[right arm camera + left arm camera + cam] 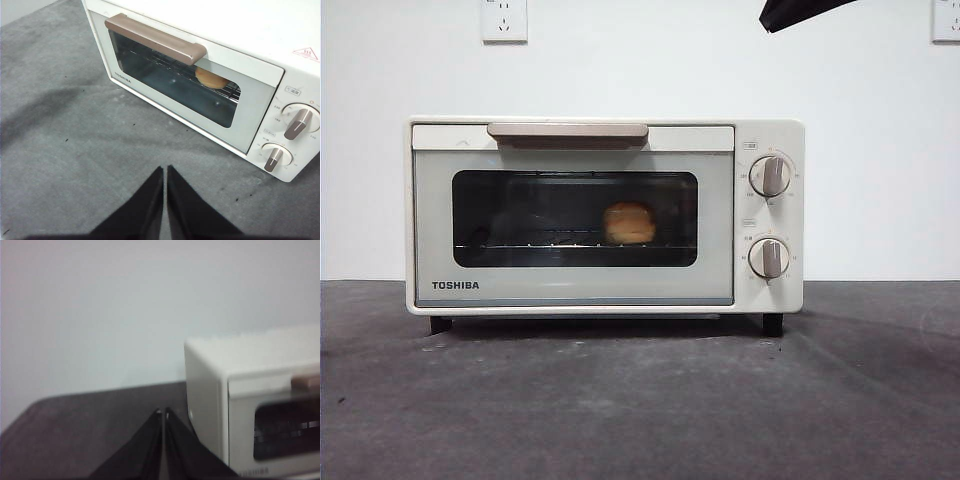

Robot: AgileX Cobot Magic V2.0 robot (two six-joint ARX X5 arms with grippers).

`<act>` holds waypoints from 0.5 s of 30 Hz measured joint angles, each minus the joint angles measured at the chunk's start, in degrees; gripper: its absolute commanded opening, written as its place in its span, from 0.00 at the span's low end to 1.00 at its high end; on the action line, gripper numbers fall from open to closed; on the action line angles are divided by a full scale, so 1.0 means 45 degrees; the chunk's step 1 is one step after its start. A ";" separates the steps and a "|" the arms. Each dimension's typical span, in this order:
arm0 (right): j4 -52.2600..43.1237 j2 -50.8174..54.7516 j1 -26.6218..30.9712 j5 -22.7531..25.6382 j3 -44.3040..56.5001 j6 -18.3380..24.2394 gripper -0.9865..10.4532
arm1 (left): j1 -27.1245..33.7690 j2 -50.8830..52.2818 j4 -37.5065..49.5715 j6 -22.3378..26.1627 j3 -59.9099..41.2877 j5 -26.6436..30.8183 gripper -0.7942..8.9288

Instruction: The left arm flap open the oven, the right arm pick bread and place it into oven, the left arm flap close the oven

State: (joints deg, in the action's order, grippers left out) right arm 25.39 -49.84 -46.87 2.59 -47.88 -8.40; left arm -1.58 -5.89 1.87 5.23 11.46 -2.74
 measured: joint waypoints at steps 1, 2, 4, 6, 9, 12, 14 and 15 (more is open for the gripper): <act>0.0000 0.0000 0.0000 0.0000 0.0000 0.0000 0.09 | 0.0000 0.0160 -0.0029 0.0000 -0.0296 0.0000 0.10; 0.0000 0.0000 0.0000 0.0000 0.0000 0.0000 0.09 | 0.0005 0.0287 -0.0068 0.0000 -0.0563 0.0005 0.10; 0.0000 0.0000 0.0000 0.0000 0.0000 0.0000 0.09 | 0.0005 0.0457 -0.0092 0.0000 -0.0991 0.0005 0.10; 0.0000 0.0000 0.0000 0.0000 0.0000 0.0000 0.09 | 0.0005 0.0636 -0.0209 0.0000 -0.1350 0.0005 0.10; 0.0000 0.0000 0.0000 0.0000 0.0000 0.0000 0.09 | 0.0005 0.0894 -0.0345 0.0005 -0.1860 0.0005 0.10; 0.0000 0.0000 0.0000 0.0000 0.0000 0.0000 0.09 | 0.0005 0.1112 -0.0763 0.0005 -0.2132 0.0005 0.10; 0.0000 0.0000 0.0000 0.0000 0.0000 0.0000 0.09 | 0.0005 0.1234 -0.0811 0.0005 -0.2132 0.0005 0.10; 0.0000 0.0000 0.0000 0.0000 0.0000 0.0000 0.09 | 0.0005 0.1268 -0.0952 0.0010 -0.2132 0.0005 0.10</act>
State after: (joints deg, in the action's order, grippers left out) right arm 25.39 -49.84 -46.87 2.59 -47.88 -8.40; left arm -1.56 -0.19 -2.42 5.28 1.87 -2.72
